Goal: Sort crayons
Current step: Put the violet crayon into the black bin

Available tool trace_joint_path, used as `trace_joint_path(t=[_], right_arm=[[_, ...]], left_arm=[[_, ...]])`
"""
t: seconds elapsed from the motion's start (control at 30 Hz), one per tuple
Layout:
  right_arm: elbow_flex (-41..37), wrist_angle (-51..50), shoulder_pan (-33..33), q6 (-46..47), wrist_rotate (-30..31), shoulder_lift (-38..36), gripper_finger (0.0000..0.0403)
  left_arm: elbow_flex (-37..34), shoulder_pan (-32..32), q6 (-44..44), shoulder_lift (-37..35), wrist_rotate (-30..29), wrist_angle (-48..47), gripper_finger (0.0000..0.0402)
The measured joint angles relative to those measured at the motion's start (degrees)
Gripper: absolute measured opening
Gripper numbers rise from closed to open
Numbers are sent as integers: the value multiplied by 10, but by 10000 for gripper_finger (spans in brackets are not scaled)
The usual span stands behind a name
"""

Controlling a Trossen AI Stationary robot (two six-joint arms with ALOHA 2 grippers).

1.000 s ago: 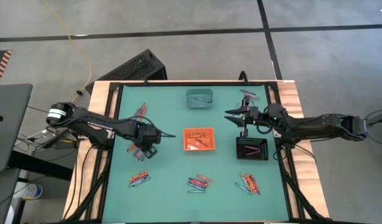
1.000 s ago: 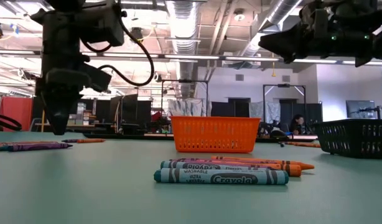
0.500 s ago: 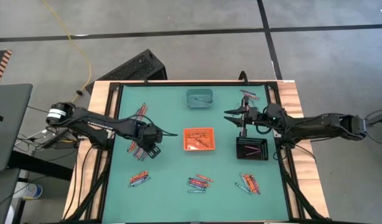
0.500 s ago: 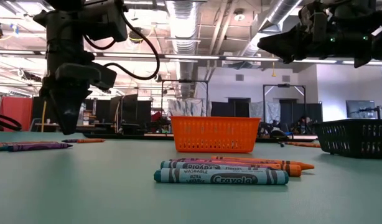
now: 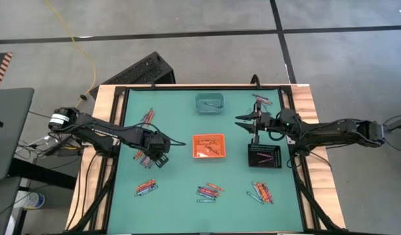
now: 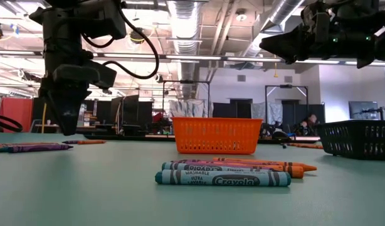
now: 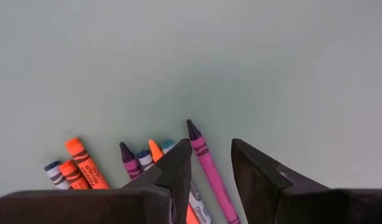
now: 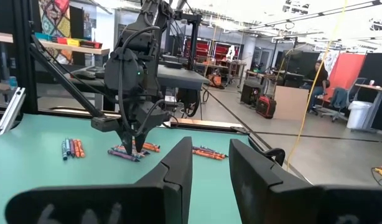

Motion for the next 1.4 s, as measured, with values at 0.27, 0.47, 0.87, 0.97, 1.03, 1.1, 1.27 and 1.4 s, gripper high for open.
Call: trace_joint_path(t=[0.27,0.47,0.87,0.97,1.03,1.1,1.27,1.4], right_arm=[[0,0,0,0,0,0,107],[0,0,0,0,0,0,107],[0,1,0,0,0,0,107],[0,1,0,0,0,0,107],[0,1,0,0,0,0,107],[0,1,0,0,0,0,107],[0,2,0,0,0,0,107],[0,4,0,0,0,0,107]], left_arm=[[-45,0,-9,0,10,56,103],[-78,9,-4,-2,14,99,103],[-86,5,62,-1,6,107,59],[-86,5,61,-1,-4,108,22],[-86,5,59,-1,-9,110,9],[-86,5,58,-1,-11,114,10],[-61,7,86,4,-27,122,19],[-17,20,132,1,-33,156,19]])
